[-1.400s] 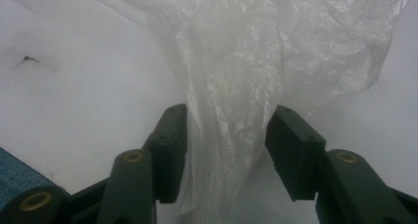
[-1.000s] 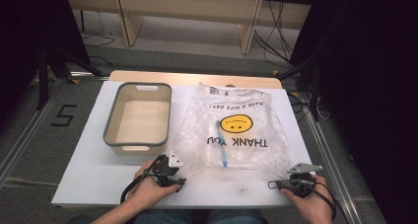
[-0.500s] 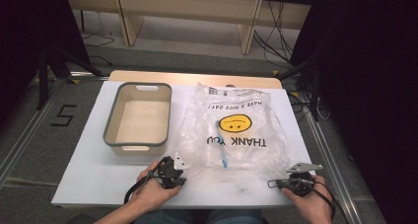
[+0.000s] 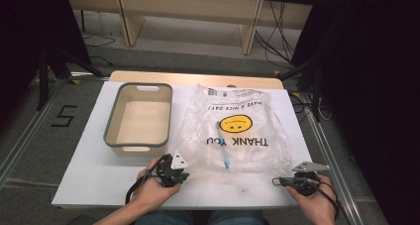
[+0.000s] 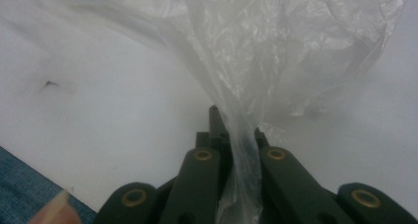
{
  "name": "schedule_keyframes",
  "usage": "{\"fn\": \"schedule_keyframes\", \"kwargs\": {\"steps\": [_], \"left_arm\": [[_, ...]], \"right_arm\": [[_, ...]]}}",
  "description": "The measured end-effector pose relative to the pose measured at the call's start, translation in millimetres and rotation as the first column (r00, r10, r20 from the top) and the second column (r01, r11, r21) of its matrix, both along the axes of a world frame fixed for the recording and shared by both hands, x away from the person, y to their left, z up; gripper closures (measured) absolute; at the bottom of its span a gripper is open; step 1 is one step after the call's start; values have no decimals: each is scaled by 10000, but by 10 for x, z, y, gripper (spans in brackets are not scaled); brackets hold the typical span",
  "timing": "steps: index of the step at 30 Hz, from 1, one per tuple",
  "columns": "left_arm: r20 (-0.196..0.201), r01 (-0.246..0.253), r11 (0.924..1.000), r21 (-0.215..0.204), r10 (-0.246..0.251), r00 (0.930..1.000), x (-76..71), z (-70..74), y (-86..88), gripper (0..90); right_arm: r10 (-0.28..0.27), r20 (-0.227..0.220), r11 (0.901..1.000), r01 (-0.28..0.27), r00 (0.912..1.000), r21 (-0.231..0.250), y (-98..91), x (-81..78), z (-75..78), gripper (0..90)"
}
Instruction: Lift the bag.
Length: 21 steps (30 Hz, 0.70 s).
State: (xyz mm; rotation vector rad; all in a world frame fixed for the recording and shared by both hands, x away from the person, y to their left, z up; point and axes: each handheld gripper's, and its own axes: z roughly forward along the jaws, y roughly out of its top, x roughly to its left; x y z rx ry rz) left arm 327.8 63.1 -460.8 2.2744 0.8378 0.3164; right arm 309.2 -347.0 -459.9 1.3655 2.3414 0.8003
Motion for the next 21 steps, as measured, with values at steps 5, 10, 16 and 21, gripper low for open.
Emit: {"fn": "schedule_keyframes", "kwargs": {"steps": [5,10,16,21], "left_arm": [[449,-56,9987,-510,79,9990,15,82,53,890],[1080,-262,9941,-1049,376,9934,55,178,124,890],[1587,-489,9871,-1528,733,9846,102,269,189,891],[1853,-693,9818,-1770,1024,9773,139,329,244,891]], "right_arm": [[-336,446,9987,318,9984,409,-39,-10,89,899],[-500,810,9971,450,9955,621,-64,-7,140,899],[-750,1300,9944,644,9887,842,-96,0,214,899],[-1065,1547,9899,901,9822,1093,-150,0,266,899]]}}
